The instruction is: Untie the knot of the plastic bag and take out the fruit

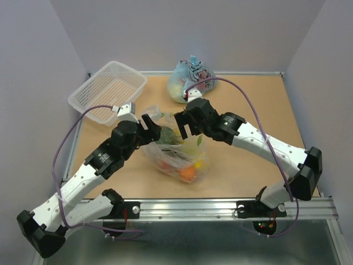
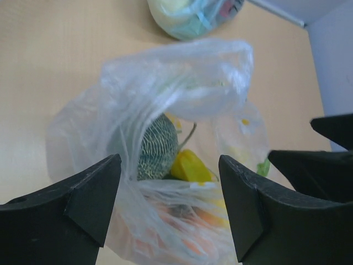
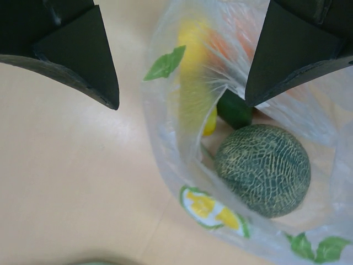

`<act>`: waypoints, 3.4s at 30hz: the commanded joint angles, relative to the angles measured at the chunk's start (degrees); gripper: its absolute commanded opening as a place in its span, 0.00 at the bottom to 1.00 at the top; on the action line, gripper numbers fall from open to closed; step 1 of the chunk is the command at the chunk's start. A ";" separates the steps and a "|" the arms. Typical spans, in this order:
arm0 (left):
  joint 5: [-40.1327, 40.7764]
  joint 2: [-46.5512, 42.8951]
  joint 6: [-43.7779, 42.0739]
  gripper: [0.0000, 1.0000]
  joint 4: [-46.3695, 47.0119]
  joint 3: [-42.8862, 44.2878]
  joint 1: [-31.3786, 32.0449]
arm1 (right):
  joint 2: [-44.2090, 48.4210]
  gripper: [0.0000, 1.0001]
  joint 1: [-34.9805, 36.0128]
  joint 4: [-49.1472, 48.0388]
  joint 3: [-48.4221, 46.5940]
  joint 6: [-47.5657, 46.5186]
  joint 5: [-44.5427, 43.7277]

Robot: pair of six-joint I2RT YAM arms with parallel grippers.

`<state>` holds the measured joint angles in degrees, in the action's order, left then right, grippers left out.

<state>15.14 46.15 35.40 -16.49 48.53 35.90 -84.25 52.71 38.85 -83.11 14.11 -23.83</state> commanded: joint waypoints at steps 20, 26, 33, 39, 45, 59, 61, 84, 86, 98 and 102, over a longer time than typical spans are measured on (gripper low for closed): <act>17.57 6.76 26.48 0.43 0.22 -21.02 5.68 | 0.29 0.66 -10.33 -8.00 20.52 14.63 -10.89; 11.77 6.05 19.90 0.24 6.55 -23.05 0.84 | 4.61 0.73 -17.29 -8.53 20.45 13.41 -2.03; 3.06 8.25 12.34 0.28 12.27 -17.16 1.01 | 11.72 0.81 -13.43 -8.97 15.27 5.93 12.58; 0.60 6.50 9.78 0.56 14.12 -14.08 1.10 | 11.39 0.81 -8.42 -8.71 12.62 4.26 20.57; -0.19 7.55 4.95 0.74 13.16 -11.53 1.01 | 6.12 0.80 -4.82 -8.70 10.78 4.61 17.78; 1.83 8.08 4.42 0.74 8.76 -9.25 1.45 | 8.66 0.84 -2.52 -2.29 -0.73 6.28 -9.05; 2.09 7.47 4.33 0.74 8.32 -9.07 1.45 | 8.57 0.84 -2.43 -2.38 -1.52 6.11 -6.32; -3.08 -1.85 2.31 0.74 2.43 -7.66 1.54 | -9.79 0.59 -2.52 -20.83 11.74 17.01 2.74; -4.58 -2.64 2.05 0.74 2.52 -7.66 1.80 | -10.23 0.55 -2.44 -22.06 12.53 17.09 3.00; -10.39 5.60 -4.37 0.74 6.12 0.23 7.52 | 4.78 0.01 -2.43 -22.68 22.90 11.29 14.42; -7.42 9.56 -5.16 0.74 10.24 1.65 7.87 | 9.01 0.01 -2.26 -22.68 26.94 9.62 18.82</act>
<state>5.63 53.47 32.51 -11.49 47.46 43.44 -78.02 49.95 18.15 -59.44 26.20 -9.98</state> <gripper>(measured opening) 0.742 0.020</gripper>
